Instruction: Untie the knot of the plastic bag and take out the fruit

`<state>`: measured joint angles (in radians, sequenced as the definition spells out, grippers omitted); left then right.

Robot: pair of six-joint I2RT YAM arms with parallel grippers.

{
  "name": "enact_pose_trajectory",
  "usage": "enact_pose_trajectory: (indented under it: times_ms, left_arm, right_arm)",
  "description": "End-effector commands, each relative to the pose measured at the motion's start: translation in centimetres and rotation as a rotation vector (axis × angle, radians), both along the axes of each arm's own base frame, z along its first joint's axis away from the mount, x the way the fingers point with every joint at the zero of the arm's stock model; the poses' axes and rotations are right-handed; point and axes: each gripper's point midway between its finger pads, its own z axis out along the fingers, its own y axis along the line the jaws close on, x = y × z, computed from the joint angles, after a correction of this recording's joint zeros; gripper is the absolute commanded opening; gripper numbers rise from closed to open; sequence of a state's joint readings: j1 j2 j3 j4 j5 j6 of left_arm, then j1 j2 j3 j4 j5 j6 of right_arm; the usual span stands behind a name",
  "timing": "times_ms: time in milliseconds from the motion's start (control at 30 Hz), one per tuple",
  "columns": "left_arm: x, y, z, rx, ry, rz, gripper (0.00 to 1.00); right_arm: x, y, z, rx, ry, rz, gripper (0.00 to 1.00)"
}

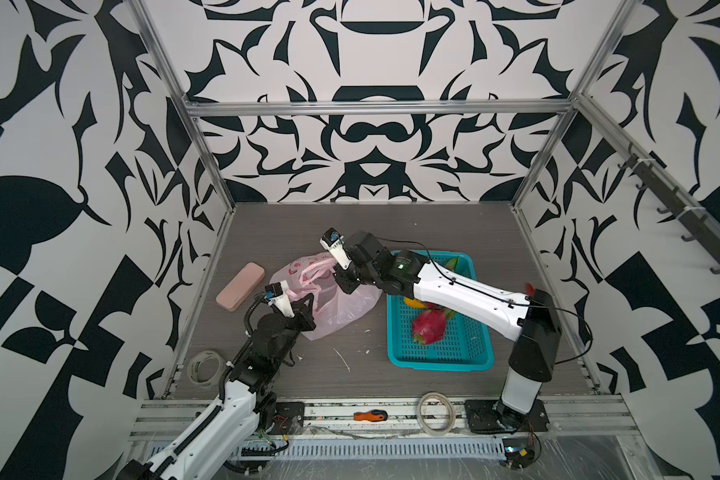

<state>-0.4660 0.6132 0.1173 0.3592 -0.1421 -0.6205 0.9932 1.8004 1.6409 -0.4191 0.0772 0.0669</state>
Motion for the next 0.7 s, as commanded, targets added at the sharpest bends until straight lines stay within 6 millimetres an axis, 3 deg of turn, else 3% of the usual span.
enact_pose_trajectory:
  times_ms: [0,333,433,567,667]
  left_arm:
    - [0.3,0.3,0.7,-0.017,-0.028,0.028,0.0]
    - [0.1,0.4,1.5,-0.031,-0.046,0.03,0.0]
    - [0.0,0.5,1.6,-0.033,-0.046,0.029,0.0]
    - [-0.2,0.5,1.9,-0.042,-0.048,0.028,0.0]
    - [-0.3,0.6,2.0,-0.043,-0.048,0.029,0.0]
  right_arm:
    - [-1.4,0.3,1.9,0.042,-0.025,0.046,0.0]
    - [0.0,-1.6,-3.7,-0.004,0.031,-0.141,0.01]
    - [0.7,-2.5,-4.6,-0.019,0.026,-0.215,0.12]
    - [1.0,-3.4,-5.4,-0.042,0.027,-0.284,0.39]
    - [1.1,-4.0,-6.1,-0.056,0.027,-0.326,0.51]
